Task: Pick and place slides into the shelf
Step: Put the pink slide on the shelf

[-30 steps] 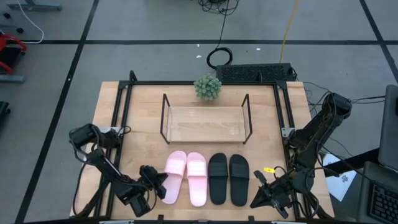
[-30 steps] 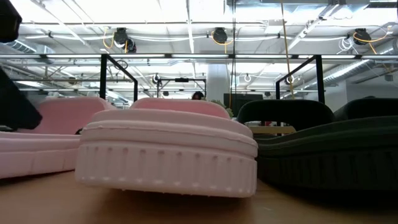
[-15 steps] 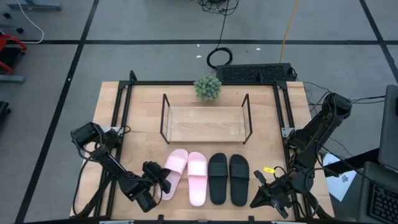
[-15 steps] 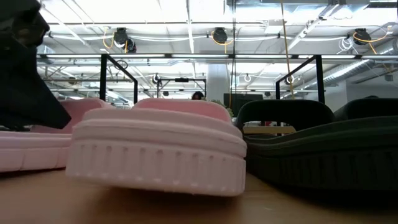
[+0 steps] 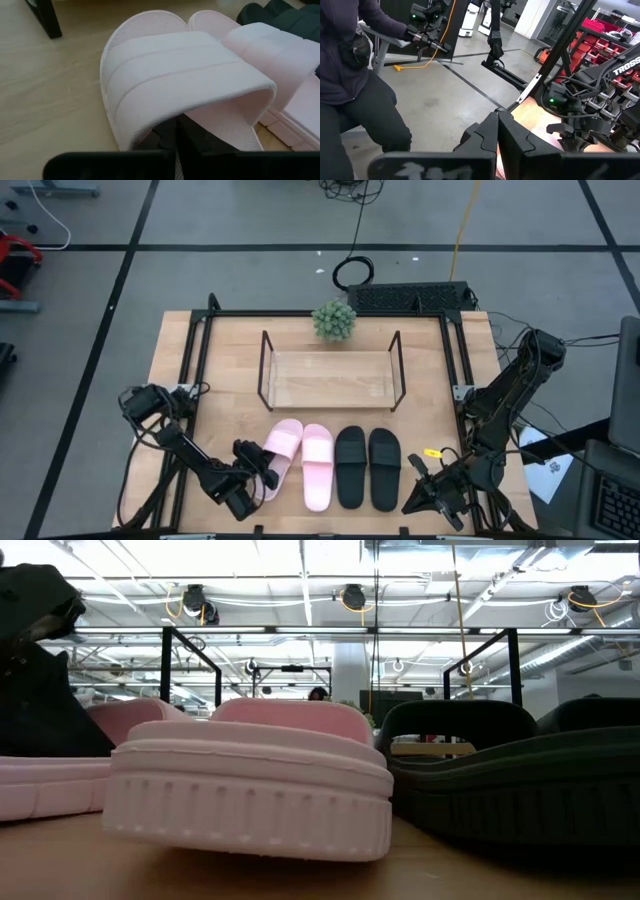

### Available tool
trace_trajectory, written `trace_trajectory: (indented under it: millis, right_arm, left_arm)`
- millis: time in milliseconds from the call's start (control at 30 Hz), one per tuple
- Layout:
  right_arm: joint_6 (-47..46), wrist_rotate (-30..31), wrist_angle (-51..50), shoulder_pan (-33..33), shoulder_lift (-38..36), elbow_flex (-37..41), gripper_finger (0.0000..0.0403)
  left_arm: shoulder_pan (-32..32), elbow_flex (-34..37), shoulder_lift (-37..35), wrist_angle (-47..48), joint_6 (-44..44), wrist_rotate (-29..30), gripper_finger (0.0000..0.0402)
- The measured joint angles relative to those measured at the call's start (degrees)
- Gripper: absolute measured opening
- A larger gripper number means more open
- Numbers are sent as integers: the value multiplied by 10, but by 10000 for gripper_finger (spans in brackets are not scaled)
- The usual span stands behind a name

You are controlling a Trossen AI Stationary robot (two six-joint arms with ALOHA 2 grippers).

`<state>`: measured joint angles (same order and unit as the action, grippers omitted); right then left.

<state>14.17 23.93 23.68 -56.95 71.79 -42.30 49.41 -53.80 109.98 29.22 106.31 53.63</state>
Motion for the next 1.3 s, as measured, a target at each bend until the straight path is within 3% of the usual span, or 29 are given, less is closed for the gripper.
trace_trajectory:
  millis: [167,367,700,900,1133,1300]
  right_arm:
    - [0,0,0,0,0,0,0]
    - [0,0,0,0,0,0,0]
    - [0,0,0,0,0,0,0]
    - [0,0,0,0,0,0,0]
    - [0,0,-1,0,0,0,0]
    - [0,0,-3,0,0,0,0]
  left_arm:
    - [11,0,-22,-17,-18,-11,9]
    - [14,0,-48,-5,-46,27,4]
    - [32,0,-50,-25,-36,-1,12]
    - [68,0,-51,6,25,-11,18]
    - [93,0,-55,109,124,-12,7]
    - [95,0,-76,120,115,-8,30]
